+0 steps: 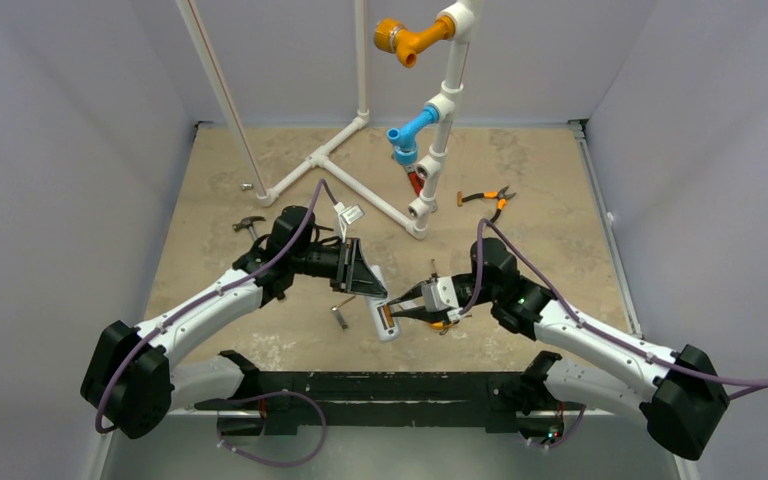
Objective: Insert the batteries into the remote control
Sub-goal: Load the battery into the remote control.
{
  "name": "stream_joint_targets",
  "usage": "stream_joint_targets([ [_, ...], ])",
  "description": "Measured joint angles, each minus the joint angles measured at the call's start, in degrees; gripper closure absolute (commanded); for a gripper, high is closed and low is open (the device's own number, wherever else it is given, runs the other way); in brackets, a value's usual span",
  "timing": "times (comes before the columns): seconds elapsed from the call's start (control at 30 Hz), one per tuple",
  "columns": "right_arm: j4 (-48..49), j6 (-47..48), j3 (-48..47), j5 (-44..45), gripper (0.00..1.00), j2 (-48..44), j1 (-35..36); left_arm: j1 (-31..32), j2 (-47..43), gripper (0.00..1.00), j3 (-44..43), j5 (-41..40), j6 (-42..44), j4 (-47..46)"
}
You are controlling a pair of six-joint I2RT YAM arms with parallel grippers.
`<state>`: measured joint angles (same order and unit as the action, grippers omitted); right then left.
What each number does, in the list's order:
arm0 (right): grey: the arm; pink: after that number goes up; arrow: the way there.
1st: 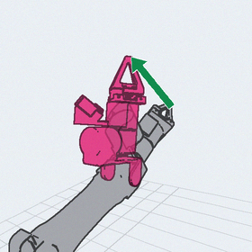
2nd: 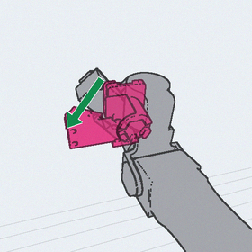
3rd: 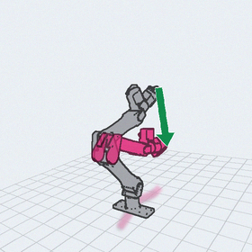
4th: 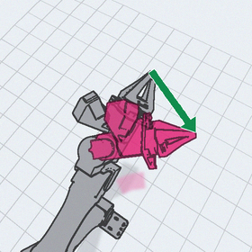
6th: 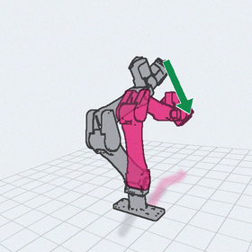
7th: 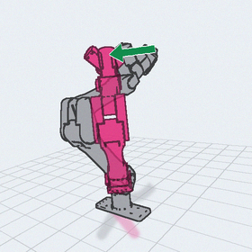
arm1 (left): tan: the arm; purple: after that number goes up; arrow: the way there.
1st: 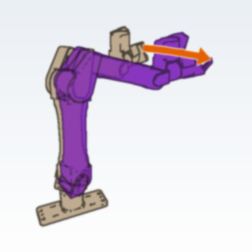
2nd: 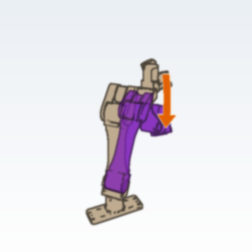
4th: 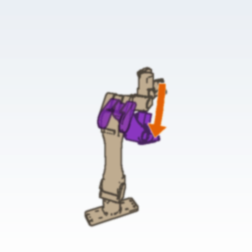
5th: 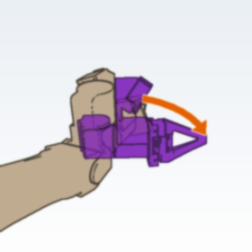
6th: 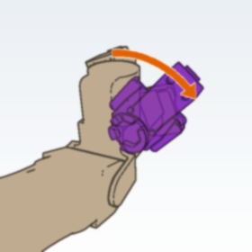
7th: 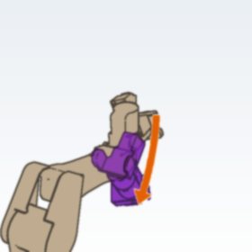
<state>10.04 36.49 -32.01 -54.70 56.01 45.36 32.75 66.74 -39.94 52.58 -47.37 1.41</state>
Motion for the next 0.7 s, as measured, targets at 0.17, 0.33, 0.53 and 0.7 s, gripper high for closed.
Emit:
stream_joint_targets([
  [0.17,-0.61,0.57,0.0,0.26,0.73,-0.2,0.0,0.0,0.0,1.0,0.0,0.0,0.0,0.0],
  [0.33,-0.61,0.37,0.0,0.22,0.69,-0.26,0.02,-0.02,0.0,1.0,0.0,0.0,-0.02,-0.07],
  [0.53,0.74,-0.79,0.0,-0.09,0.67,-0.94,0.02,-0.02,0.02,1.0,0.0,-0.02,-0.02,-0.07],
  [0.7,1.99,-1.57,0.0,-0.31,0.67,-1.33,0.02,-0.02,0.0,1.0,0.0,-0.02,-0.02,-0.07],
])
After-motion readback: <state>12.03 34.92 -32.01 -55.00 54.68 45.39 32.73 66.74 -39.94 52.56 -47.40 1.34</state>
